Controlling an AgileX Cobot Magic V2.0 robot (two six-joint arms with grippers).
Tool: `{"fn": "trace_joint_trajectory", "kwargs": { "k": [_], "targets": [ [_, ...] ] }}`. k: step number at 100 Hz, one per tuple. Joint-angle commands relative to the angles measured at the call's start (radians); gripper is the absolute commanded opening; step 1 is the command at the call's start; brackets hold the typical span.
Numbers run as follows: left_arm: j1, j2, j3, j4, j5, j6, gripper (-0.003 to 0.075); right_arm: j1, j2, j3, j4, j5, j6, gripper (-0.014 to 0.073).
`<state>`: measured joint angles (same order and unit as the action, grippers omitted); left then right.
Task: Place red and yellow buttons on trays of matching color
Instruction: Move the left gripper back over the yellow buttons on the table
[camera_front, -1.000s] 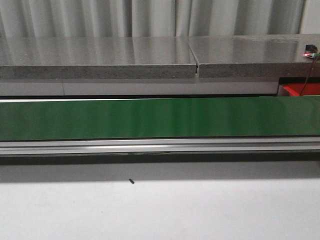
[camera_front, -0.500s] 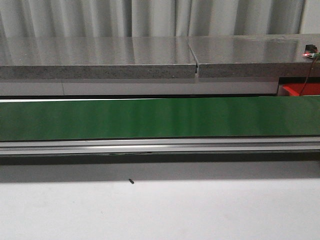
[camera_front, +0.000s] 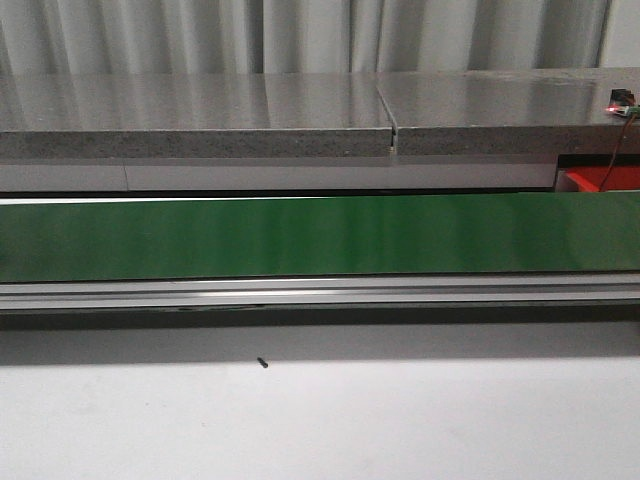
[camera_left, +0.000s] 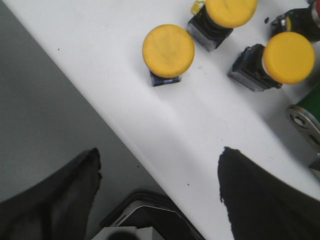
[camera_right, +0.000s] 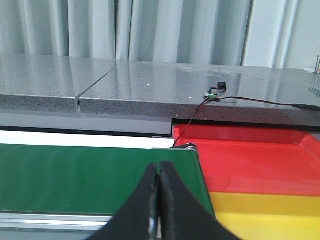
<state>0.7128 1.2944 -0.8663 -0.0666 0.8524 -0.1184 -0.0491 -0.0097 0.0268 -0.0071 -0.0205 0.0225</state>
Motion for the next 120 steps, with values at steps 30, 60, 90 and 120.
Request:
{"fn": "trace_joint_trajectory", "kwargs": {
  "k": [30,60,90,120],
  "targets": [
    [0.004,0.165,-0.024,-0.012,-0.217,0.034,0.0482,0.003,-0.020,-0.016,-0.003,-0.077,-0.003,-0.0057],
    [0.004,0.234,-0.024,-0.020,-0.392,0.037,0.0482,0.003,-0.020,-0.016,-0.003,-0.077,-0.003,-0.0057],
    [0.004,0.313,-0.024,-0.022,-0.465,0.037,0.0400,0.003,-0.020,-0.016,-0.003,-0.077,-0.003,-0.0057],
    [-0.002,0.300,-0.024,-0.022,-0.461,0.037,0.0242,0.003,-0.020,-0.016,-0.003,-0.077,-0.003,-0.0057]
  ]
}}
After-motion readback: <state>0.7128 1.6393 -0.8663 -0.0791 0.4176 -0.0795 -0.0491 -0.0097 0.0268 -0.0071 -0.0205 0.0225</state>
